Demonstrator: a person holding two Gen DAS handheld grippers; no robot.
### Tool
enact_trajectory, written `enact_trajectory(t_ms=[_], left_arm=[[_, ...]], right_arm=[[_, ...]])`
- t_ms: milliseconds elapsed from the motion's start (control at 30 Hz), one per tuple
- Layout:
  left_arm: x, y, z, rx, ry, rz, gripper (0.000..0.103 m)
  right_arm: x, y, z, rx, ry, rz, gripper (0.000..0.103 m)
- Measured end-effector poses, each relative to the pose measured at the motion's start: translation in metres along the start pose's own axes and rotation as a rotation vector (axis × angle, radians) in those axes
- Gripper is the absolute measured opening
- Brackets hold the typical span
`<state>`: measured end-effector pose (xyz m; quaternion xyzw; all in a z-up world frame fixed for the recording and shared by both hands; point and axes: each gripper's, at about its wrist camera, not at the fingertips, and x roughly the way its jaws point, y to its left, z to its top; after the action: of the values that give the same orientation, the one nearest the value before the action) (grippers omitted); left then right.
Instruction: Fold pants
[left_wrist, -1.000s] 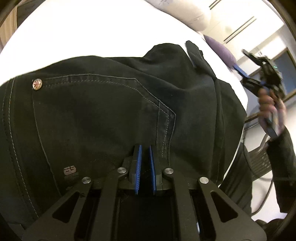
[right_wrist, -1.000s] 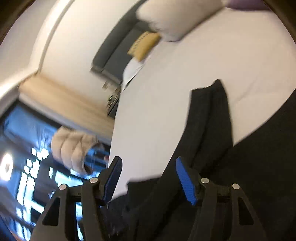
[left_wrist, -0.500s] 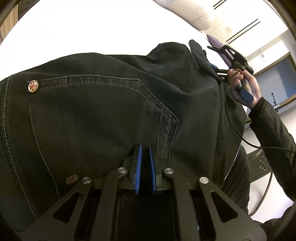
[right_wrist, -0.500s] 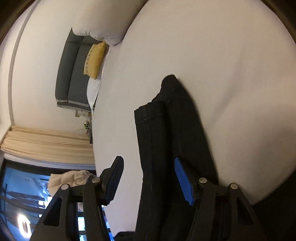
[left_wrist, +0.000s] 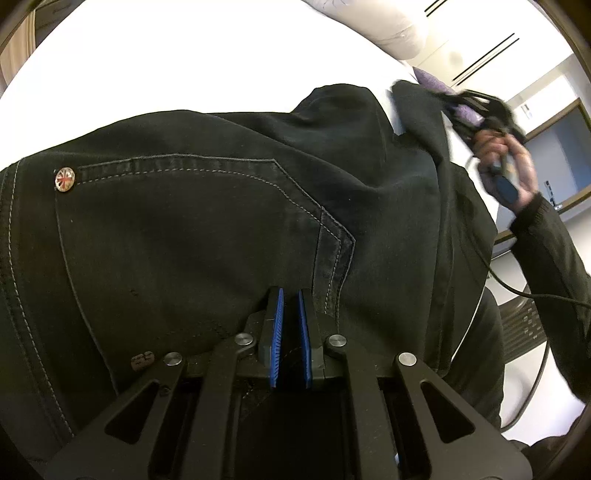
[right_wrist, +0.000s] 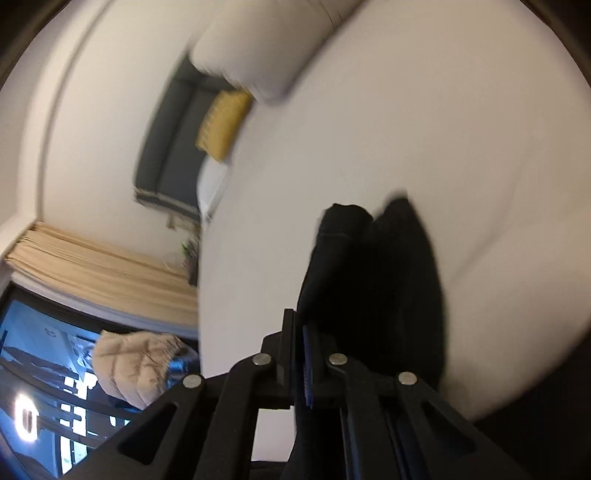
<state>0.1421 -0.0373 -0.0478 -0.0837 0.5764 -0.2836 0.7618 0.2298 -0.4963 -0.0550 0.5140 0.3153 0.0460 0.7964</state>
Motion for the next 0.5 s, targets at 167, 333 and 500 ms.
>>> enact_trajectory(t_ms=[167, 333, 500], left_arm=[[0.000, -0.003, 0.002, 0.001, 0.007, 0.003, 0.009], [0.002, -0.009, 0.005, 0.010, 0.015, 0.024, 0.009], [0.003, -0.016, 0.011, 0.022, 0.033, 0.047, 0.009]], right_arm=[[-0.106, 0.005, -0.002, 0.003, -0.192, 0.063, 0.005], [-0.204, -0.063, -0.047, 0.187, -0.396, -0.008, 0.005], [-0.222, -0.132, -0.083, 0.389, -0.415, -0.059, 0.005]])
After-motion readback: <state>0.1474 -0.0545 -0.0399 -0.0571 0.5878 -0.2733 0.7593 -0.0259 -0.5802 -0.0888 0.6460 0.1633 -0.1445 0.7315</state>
